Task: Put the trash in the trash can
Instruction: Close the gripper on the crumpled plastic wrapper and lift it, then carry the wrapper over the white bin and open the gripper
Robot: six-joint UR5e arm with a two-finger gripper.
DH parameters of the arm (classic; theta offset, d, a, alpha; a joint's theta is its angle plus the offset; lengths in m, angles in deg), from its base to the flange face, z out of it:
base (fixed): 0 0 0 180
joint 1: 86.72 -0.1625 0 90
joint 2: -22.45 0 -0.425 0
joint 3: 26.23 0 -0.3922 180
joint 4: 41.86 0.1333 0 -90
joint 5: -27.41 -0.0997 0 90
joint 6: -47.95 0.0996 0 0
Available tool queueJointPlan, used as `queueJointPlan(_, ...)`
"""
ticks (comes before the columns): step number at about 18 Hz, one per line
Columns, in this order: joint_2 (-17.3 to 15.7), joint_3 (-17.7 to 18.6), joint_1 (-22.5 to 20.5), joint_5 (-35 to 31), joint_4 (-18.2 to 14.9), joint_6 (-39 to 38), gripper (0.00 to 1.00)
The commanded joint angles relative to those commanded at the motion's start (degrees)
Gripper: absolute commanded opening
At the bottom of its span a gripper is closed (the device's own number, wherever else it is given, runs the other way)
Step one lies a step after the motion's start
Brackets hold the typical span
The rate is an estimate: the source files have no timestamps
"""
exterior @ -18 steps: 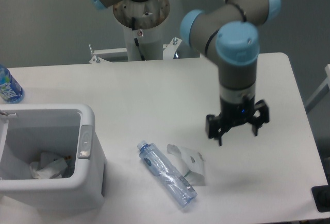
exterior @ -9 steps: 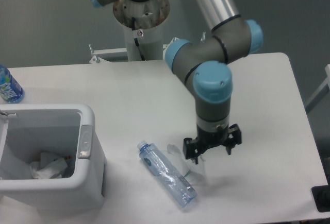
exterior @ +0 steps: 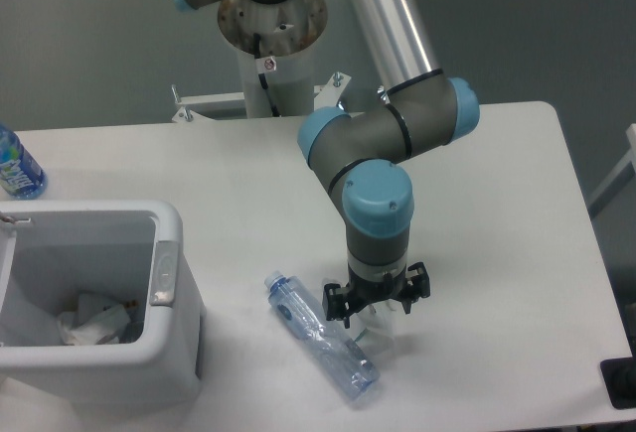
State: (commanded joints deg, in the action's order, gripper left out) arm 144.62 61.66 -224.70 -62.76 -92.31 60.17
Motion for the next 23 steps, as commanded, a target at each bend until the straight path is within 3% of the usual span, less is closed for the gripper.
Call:
queueJointPlan(3,0.09,0.09,0.09,-1.22,0.00,0.00,0.59)
queueJointPlan(6,0.00,0.44,0.09,-2.46,-0.09,0.09,0.17)
queueJointPlan(8,-0.61,1.32,0.00,-2.29,0.00,0.79,0.01)
queueJointPlan(12,-1.76,1.67,-2.01,-2.02,-0.44,1.05,0.00)
queueJointPlan(16,-5.00,1.67,-4.83,-1.32,-0.79,4.47,0.00)
queueJointPlan(19,-9.48,-2.88,-8.95,8.57,-0.35,3.96,0.00)
queueJointPlan(23,-10.99,-8.77,-13.35,22.12,-0.18,-1.56,0.00)
